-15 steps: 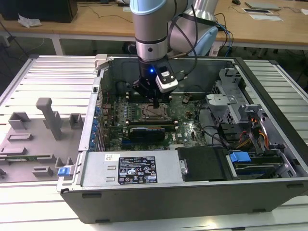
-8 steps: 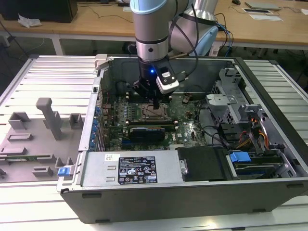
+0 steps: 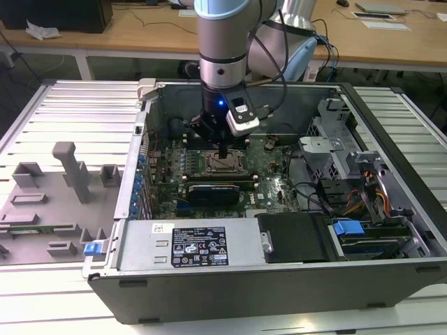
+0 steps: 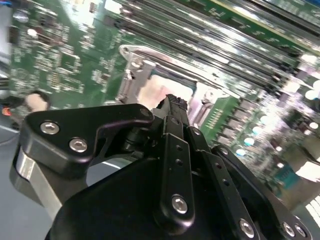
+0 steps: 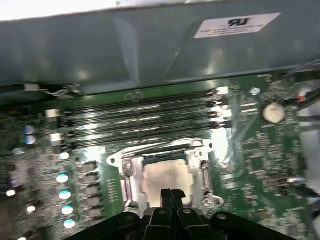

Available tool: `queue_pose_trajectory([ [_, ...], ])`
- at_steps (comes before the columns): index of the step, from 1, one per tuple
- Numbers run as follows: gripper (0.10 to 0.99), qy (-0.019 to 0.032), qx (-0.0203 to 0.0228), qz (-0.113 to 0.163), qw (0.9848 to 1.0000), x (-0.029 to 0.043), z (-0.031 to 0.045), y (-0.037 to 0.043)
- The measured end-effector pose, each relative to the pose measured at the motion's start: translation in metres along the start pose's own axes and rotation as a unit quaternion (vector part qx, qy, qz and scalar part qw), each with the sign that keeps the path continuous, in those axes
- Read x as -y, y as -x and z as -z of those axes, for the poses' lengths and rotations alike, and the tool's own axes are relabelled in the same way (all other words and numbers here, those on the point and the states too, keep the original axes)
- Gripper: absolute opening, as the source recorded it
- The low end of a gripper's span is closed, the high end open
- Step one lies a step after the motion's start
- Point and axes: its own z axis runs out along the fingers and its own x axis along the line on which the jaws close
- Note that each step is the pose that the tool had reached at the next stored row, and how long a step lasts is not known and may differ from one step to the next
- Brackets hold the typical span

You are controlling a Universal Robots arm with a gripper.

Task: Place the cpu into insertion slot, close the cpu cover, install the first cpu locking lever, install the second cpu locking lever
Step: 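Install the first cpu locking lever, then install the second cpu locking lever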

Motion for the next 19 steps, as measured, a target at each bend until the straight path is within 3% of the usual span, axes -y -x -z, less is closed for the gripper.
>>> queue_pose_trajectory([
  [3,0.106,-0.0003,-0.0005,0.000,1.0000,0.0000,0.0000,0.0000],
  [7,0.106,-0.0061,0.0003,0.001,1.0000,-0.0007,0.0002,0.0010],
  [11,0.106,-0.0063,0.0004,0.002,1.0000,-0.0008,0.0058,0.0013],
  [19,0.106,-0.0062,0.0004,0.003,1.0000,-0.0008,0.0060,0.0013],
])
